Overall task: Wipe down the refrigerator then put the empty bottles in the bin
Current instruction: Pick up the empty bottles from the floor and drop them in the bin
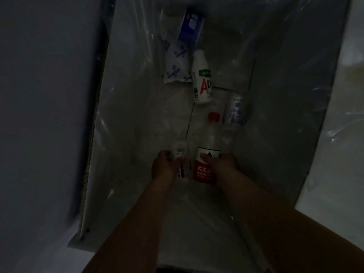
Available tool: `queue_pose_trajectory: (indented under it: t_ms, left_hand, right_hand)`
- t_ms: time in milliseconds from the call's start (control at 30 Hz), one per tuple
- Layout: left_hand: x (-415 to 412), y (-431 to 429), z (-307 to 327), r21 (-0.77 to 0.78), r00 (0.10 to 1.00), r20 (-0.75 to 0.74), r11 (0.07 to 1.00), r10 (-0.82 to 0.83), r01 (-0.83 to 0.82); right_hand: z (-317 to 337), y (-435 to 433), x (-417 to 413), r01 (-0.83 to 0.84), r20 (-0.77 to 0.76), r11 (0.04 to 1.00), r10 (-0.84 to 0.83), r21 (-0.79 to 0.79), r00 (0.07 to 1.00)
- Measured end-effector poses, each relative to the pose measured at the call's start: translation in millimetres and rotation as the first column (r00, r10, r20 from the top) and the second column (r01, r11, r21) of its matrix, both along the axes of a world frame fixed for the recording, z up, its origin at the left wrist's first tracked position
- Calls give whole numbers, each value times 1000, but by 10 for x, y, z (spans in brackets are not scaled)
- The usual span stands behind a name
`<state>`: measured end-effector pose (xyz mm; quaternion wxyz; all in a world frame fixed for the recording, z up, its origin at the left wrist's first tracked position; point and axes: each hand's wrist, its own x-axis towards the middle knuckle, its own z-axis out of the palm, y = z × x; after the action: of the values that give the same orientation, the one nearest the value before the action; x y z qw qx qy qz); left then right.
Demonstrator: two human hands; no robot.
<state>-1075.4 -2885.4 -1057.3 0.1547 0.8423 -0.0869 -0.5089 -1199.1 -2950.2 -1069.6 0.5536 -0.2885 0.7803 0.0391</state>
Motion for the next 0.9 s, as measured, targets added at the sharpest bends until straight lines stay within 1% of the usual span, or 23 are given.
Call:
queue_pose_trajectory:
  t_ms: [100,200,333,467,533,633,700,733,833,900]
  left_hand:
    - [11,19,-20,-21,998,36,999,-44,44]
    - [42,6,3,-9,997,45,998,-63,63]
    - [105,-11,156,13,1000,17,1000,11,-11]
    - [169,-29,488,-12,993,-19,993,113,-114]
    - [198,-41,751,-50,987,-35,986,159,-160]
    - [228,-114,1256,-132,966,-67,958,248,-255]
    - [218,-182,1652,-176,952,-101,937,288,-302]
    - [202,-215,1858,-196,946,-114,926,305,-322]
    - [141,-283,2544,-255,938,-152,905,312,-342]
    - [107,-317,3029,-309,936,-148,884,319,-350]
  right_hand:
    - [-18,1,17,-42,-4,999,42,-14,999]
    - [52,-18,47,-15,2,1000,15,-22,1000]
    - [232,-42,75,-16,1,1000,16,-25,1000]
    - [585,-76,97,-108,33,993,109,-49,993]
    - [844,-107,81,-150,57,983,156,-109,986]
    - [1287,-189,8,-156,133,969,183,-189,974]
    - [1635,-275,-54,-231,126,948,263,-221,957]
    - [1807,-323,-88,-240,150,941,280,-238,948]
    - [2403,-473,-151,-203,291,949,269,-240,918]
    - [2842,-561,-182,-194,342,949,274,-249,899]
